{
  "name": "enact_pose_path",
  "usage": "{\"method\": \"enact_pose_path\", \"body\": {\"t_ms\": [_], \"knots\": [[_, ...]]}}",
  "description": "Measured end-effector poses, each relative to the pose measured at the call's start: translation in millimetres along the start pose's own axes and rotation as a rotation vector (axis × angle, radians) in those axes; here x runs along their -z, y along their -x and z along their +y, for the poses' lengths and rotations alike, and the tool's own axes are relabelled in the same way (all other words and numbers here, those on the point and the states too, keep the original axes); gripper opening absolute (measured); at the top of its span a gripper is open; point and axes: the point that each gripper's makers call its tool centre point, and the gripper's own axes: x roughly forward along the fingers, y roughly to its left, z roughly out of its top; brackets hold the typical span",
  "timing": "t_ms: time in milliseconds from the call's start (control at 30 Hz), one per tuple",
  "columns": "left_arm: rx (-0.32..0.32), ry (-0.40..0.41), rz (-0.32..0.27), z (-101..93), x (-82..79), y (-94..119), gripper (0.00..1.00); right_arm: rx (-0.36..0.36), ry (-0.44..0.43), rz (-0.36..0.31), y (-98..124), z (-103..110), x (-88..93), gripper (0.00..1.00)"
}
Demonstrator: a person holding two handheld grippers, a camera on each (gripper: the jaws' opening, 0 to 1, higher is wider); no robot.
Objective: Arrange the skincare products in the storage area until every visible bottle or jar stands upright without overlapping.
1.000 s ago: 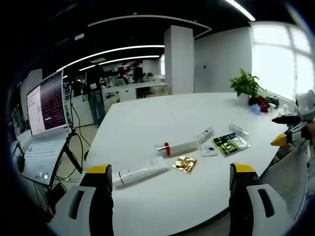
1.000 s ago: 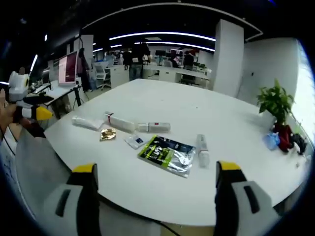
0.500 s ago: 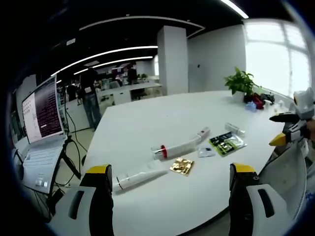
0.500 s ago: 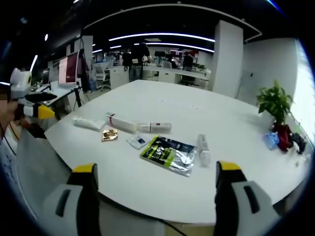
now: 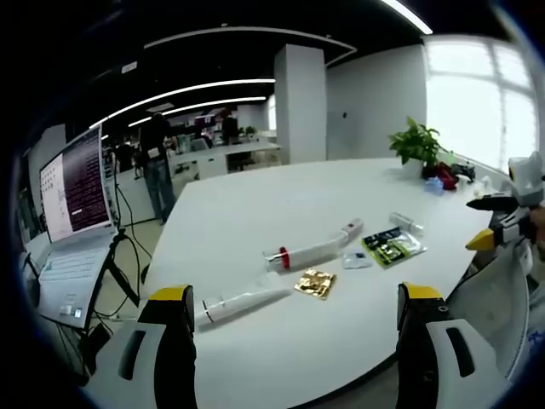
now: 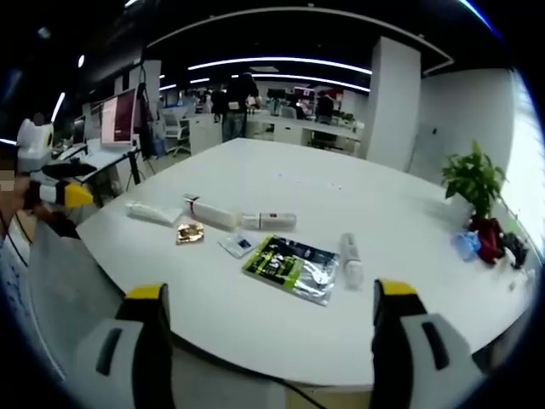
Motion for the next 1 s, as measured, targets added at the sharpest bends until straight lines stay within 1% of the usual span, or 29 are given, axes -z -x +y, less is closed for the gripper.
{"method": "enact_pose_path", "body": {"t_ms": [300,500,900,1000], "knots": [[0.002,0.01,0.012,-0.5,5.9,-1.0,0.97,0.0,0.001,0.004,-0.2,-0.4,1.4,1.0],[0.003,0.012,0.013,-1.4,6.4,-2.0,0.97,0.0,0.002,0.008,-1.2,-1.3,2.1,1.0],[-0.006,0.021,0.021,-1.5,10.3,0.1,0.97,-0.018,0.023,0.009,-5.6,0.2,-2.9,1.0],[-0.008,0.028,0.015,-1.0,9.4,0.5,0.97,-0.021,0.032,0.01,-6.6,0.3,-4.7,1.0]]}}
